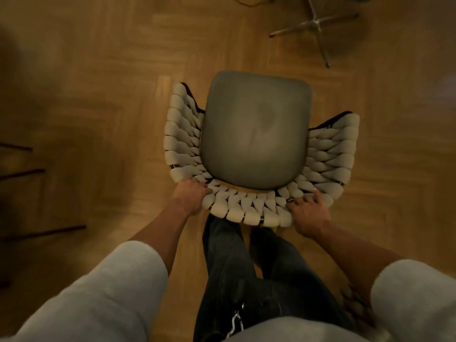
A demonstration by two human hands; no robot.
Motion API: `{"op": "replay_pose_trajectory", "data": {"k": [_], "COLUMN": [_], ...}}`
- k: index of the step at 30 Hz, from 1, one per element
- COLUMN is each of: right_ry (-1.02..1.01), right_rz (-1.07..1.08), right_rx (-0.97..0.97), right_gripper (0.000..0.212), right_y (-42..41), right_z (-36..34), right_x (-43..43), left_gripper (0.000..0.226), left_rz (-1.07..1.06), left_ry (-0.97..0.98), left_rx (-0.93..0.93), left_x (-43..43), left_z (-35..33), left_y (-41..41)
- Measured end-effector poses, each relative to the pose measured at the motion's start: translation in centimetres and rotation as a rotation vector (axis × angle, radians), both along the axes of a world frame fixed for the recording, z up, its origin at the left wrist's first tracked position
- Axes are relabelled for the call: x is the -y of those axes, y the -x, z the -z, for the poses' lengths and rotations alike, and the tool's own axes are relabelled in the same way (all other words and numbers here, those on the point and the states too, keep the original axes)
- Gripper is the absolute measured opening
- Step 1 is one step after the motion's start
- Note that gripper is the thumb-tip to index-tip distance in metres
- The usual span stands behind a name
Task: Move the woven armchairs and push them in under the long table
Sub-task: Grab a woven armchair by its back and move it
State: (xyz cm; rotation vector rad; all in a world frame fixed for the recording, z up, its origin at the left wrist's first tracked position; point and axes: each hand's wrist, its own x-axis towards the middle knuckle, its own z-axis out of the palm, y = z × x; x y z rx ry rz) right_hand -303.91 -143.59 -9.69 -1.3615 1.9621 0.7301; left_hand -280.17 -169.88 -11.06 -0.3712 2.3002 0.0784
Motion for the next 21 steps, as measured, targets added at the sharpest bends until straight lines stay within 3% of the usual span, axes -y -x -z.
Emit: {"op": "replay_pose_trajectory", "data": {"k": [21], "right_ry": [-0.046], "right_rz": [-0.658], "right_rx": [0.023], "right_gripper": [0.057], "right_y": [-7.3], "right_z": [-0.4], "right_x": [18.2], "left_gripper": [0.060], "left_rz": [-0.669], "left_ry": [0.041], "left_rx": [0.043], "left_x": [-2.1], "left_z": [-1.2], "left_y": [-18.0]}}
